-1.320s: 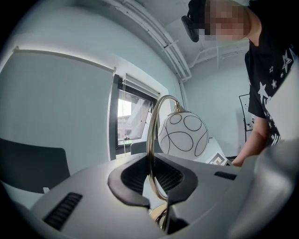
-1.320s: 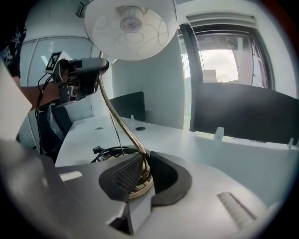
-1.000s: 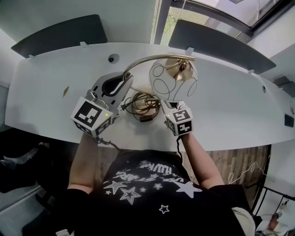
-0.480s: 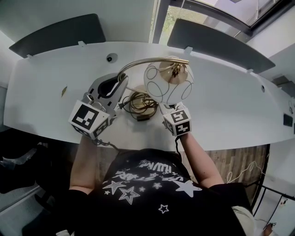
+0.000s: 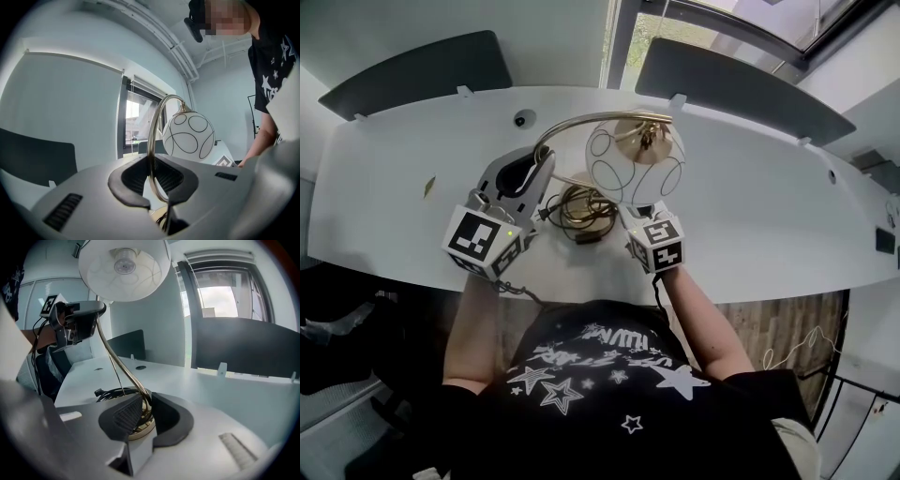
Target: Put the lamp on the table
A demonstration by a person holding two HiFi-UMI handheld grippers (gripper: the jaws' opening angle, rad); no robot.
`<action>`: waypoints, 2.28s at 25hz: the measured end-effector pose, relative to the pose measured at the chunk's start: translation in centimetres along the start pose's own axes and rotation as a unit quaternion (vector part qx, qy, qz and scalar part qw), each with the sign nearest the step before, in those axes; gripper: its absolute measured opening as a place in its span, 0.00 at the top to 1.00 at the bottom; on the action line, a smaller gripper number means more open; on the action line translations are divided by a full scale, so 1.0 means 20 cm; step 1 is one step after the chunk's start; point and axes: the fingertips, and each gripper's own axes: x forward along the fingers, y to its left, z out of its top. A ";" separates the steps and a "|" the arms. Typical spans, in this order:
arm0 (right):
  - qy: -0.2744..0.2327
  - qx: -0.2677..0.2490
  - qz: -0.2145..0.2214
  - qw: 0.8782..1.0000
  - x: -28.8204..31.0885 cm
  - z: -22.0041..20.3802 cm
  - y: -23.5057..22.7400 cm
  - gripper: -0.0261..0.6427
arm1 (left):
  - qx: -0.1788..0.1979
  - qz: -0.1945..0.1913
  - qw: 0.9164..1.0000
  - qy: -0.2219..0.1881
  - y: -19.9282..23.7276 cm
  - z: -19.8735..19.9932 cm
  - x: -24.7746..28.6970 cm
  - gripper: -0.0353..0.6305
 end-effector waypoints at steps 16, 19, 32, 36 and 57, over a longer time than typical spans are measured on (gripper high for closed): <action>0.005 0.007 -0.024 1.000 -0.05 -0.03 0.01 0.73 | 0.011 0.042 0.999 -0.018 0.00 0.00 -0.02 0.82; -0.008 0.016 -0.022 1.000 -0.09 -0.01 0.01 0.72 | 0.010 0.044 0.999 -0.009 -0.01 -0.03 -0.03 0.78; -0.028 0.012 0.033 0.999 -0.36 -0.02 0.04 0.68 | 0.008 0.123 0.992 0.018 -0.15 -0.10 -0.16 0.64; -0.040 0.020 0.033 0.998 -0.50 -0.07 0.00 0.68 | 0.005 0.139 0.990 0.020 -0.28 -0.09 -0.17 0.64; -0.096 0.027 0.009 0.995 -1.44 -0.36 -0.29 0.74 | 0.007 0.097 0.995 0.038 -1.43 -0.13 -0.10 0.65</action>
